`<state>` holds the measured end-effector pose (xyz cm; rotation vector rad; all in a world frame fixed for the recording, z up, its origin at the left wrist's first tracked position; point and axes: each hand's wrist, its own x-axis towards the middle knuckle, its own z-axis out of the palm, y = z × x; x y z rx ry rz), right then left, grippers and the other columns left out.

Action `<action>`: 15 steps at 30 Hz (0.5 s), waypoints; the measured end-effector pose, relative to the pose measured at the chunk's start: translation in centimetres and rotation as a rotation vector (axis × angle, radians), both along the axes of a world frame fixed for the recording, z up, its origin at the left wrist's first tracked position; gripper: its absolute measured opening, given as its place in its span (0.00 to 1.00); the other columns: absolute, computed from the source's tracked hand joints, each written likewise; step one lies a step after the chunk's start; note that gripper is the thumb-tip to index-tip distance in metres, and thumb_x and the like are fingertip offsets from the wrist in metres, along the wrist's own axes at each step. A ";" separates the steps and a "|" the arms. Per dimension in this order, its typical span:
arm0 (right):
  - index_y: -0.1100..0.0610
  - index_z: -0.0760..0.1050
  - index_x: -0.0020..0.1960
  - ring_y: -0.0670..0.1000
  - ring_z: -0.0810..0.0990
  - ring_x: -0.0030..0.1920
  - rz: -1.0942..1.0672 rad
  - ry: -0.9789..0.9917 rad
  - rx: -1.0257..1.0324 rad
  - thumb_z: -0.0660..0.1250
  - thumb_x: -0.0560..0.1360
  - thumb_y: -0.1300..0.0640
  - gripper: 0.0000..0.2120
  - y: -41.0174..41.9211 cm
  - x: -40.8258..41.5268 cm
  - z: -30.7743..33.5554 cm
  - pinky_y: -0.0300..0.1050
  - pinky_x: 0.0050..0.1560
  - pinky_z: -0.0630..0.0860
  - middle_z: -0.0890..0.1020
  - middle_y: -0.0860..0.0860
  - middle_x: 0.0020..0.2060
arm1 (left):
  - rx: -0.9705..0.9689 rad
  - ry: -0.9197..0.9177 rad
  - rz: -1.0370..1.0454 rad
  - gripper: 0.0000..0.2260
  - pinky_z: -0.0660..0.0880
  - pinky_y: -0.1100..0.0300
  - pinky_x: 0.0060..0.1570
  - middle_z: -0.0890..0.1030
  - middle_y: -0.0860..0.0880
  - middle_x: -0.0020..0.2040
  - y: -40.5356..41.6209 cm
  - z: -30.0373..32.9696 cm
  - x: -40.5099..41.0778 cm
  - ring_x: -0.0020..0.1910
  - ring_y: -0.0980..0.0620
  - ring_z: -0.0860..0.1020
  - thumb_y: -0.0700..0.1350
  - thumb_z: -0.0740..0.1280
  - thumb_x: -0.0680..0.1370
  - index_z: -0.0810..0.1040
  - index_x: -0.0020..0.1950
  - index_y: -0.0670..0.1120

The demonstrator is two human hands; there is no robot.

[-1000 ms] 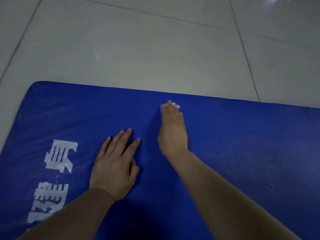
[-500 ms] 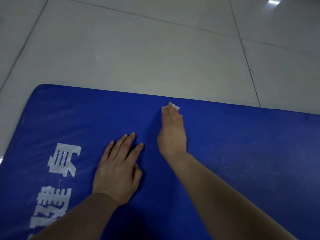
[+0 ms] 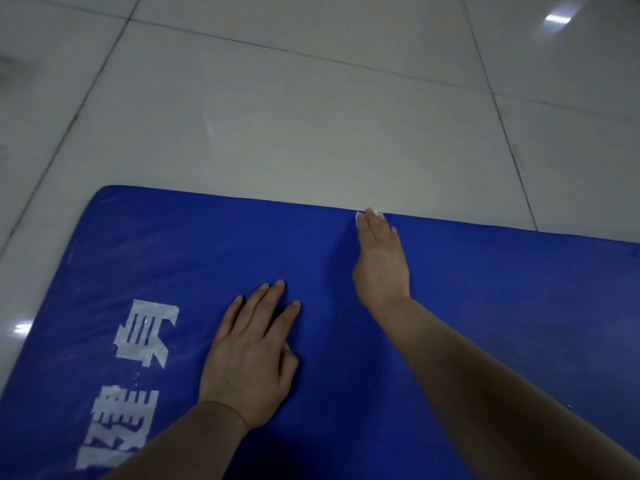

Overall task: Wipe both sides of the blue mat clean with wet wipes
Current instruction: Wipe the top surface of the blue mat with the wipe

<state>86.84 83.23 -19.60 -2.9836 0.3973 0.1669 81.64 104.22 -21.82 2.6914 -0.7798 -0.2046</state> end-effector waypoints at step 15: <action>0.59 0.37 0.77 0.50 0.44 0.77 0.312 0.096 -0.148 0.53 0.75 0.71 0.37 -3.5 1.0 0.9 0.41 0.73 0.37 0.43 0.52 0.78 | -0.015 0.018 0.003 0.24 0.57 0.47 0.70 0.70 0.45 0.72 0.1 -0.1 0.0 0.71 0.47 0.67 0.48 0.55 0.74 0.76 0.66 0.46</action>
